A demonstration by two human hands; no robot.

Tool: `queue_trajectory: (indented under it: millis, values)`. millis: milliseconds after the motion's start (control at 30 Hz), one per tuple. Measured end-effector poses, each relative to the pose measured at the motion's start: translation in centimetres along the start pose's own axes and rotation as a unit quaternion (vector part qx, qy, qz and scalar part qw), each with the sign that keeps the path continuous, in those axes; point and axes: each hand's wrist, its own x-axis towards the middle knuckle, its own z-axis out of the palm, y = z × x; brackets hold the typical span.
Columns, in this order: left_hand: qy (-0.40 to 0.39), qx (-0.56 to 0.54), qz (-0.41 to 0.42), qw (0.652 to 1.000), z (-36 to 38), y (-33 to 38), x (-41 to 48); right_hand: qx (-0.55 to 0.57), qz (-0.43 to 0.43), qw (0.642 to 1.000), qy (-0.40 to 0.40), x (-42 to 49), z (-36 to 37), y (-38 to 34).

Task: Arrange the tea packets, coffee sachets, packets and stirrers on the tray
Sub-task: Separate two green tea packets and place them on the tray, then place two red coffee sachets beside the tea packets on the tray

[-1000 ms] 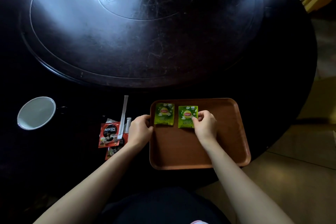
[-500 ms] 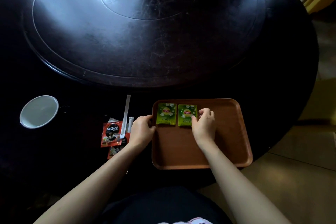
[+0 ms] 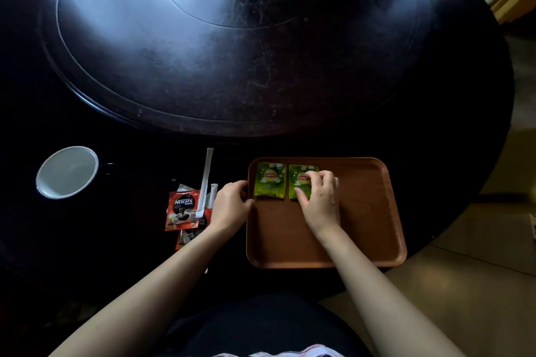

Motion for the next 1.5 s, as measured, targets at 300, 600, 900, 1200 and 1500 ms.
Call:
queue_trajectory:
  millis: [300, 600, 900, 1200, 1500]
  values:
    - [0.061, -0.048, -0.003, 0.997, -4.6, -1.0, -0.1, 0.049, -0.009, 0.998, 0.026, -0.6, -1.0, -1.6]
    - [0.045, 0.026, -0.151, 0.987, -8.6, -8.9, -0.7, 0.050, -0.112, 0.964, -0.236, -3.6, 3.2, -11.9]
    - [0.049, -0.047, -0.134, 0.989, -7.7, -9.3, -0.7, 0.088, 0.044, 0.964, -0.245, -5.8, 6.0, -15.0]
    - [0.036, -0.293, -0.183, 0.938, -10.6, -9.2, -0.8, 0.265, 0.137, 0.932, -0.207, -6.3, 2.3, -12.0]
    - [-0.130, -0.453, -0.231, 0.851, -9.3, -3.2, 0.4, 0.255, 0.207, 0.943, -0.055, -1.3, -5.5, -1.3]
